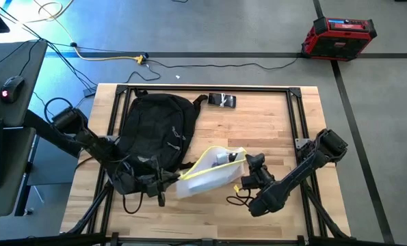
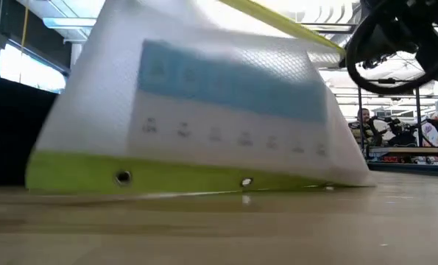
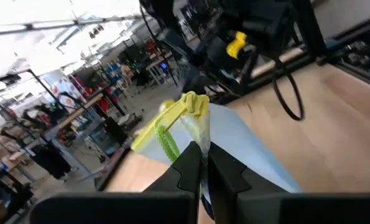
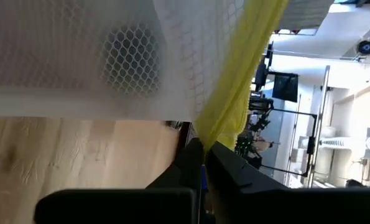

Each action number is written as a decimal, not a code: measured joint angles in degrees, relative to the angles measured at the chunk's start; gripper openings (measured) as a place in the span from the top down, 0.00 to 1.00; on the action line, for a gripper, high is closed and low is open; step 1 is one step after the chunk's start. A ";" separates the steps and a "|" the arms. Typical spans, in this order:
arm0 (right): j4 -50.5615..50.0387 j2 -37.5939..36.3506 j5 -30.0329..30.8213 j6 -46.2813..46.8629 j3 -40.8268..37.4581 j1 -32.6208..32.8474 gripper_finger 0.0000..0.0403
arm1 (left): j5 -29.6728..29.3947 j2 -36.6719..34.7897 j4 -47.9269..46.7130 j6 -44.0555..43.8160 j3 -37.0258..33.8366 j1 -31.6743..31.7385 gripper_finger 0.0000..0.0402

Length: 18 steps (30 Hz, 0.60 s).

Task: Unpack backpack
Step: Close the transparent zip bag

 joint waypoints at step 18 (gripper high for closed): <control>-3.24 -1.71 14.36 -5.10 1.88 -0.89 0.79 | -5.51 -0.18 -1.40 12.51 3.16 -1.93 1.00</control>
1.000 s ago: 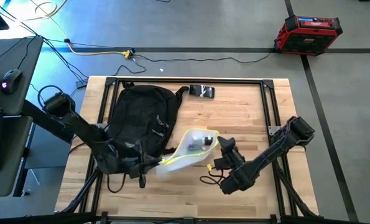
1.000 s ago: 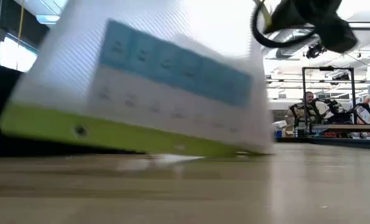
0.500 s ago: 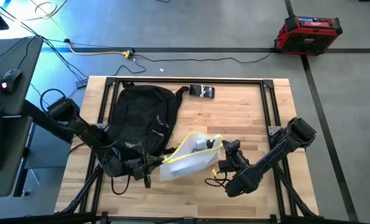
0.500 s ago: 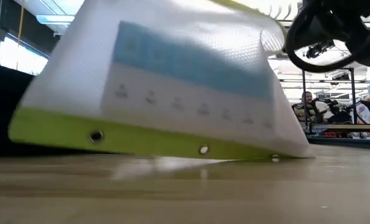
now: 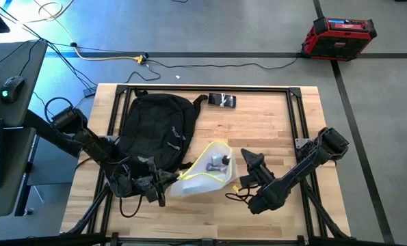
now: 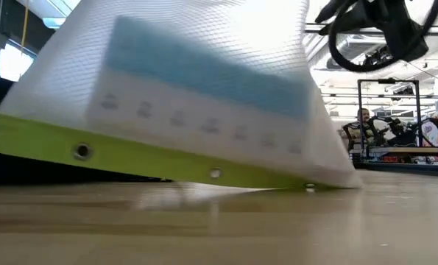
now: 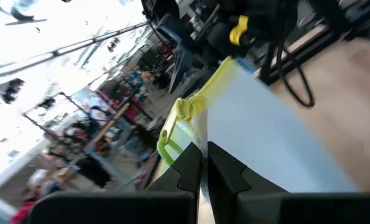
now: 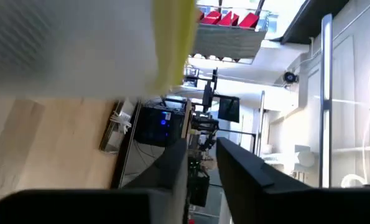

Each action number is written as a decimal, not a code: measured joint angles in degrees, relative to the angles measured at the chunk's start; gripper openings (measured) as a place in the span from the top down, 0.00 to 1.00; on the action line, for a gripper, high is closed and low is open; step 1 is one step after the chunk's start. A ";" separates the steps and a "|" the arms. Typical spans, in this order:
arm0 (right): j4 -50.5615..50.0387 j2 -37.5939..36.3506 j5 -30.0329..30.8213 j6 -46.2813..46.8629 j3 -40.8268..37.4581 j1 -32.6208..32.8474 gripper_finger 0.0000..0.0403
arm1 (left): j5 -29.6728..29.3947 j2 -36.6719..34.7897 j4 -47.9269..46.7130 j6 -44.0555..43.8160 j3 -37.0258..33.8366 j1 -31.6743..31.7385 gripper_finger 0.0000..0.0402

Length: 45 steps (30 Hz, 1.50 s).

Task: Unpack backpack
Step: Close the transparent zip bag

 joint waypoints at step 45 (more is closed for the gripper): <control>85.22 -0.43 -78.32 -35.29 12.85 -17.05 0.51 | 7.80 0.00 -18.98 -8.23 5.20 -4.30 1.00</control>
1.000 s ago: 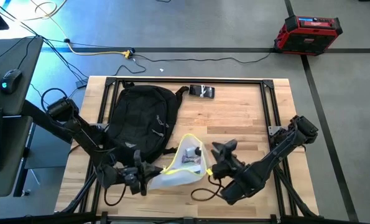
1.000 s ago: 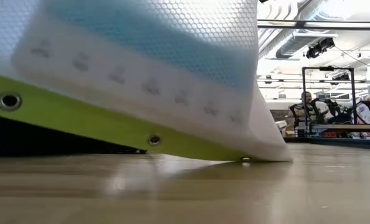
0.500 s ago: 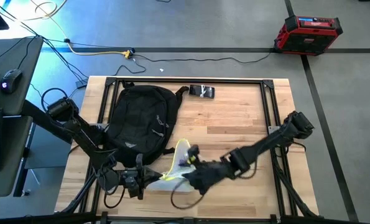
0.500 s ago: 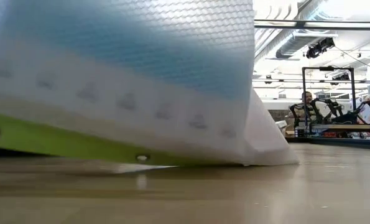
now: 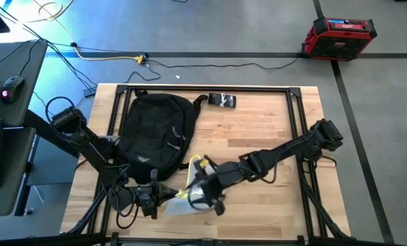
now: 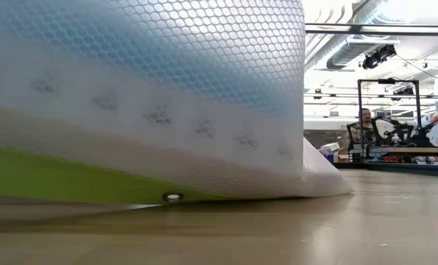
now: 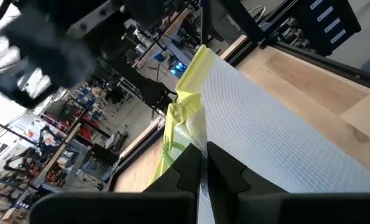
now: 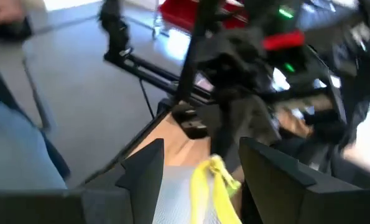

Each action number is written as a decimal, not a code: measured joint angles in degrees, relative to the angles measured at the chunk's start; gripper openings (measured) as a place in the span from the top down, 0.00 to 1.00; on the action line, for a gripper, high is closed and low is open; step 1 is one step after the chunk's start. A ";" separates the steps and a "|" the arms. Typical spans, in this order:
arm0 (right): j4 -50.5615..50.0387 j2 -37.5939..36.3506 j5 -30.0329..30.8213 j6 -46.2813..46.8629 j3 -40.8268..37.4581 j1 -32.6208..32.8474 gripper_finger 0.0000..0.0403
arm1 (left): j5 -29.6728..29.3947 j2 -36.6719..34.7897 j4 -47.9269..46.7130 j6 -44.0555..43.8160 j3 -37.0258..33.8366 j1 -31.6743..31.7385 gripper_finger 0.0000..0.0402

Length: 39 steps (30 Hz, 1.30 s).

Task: Unpack backpack
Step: Close the transparent zip bag

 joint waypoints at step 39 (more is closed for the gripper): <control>-4.35 6.02 30.73 -4.80 -0.02 3.98 1.00 | -7.09 -3.19 2.64 -11.75 0.00 -0.01 0.80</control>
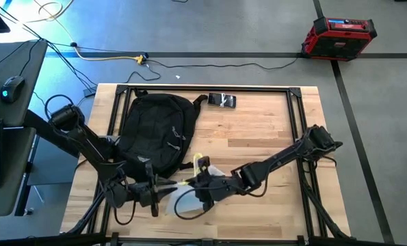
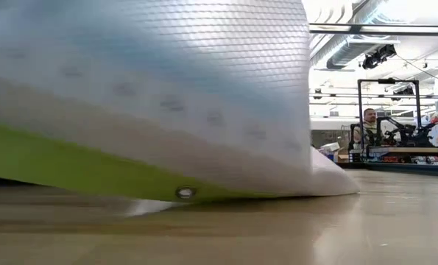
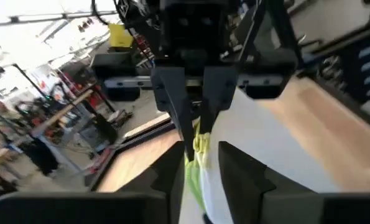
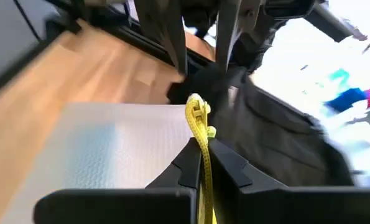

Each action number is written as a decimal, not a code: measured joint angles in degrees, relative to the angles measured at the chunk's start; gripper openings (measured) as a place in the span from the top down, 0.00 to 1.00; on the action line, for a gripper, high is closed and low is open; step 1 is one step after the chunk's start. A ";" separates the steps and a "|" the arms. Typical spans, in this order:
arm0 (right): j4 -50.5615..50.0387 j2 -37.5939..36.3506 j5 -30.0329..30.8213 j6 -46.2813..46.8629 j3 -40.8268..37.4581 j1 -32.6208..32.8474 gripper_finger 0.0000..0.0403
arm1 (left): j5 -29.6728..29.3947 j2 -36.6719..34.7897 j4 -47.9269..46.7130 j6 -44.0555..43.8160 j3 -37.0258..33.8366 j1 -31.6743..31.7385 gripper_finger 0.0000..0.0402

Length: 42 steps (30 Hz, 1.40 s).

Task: Unpack backpack
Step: Close the transparent zip bag

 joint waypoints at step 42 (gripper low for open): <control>-2.94 0.83 4.12 -2.54 -0.06 1.61 1.00 | 23.68 -6.49 -17.20 -32.29 -0.07 11.00 0.77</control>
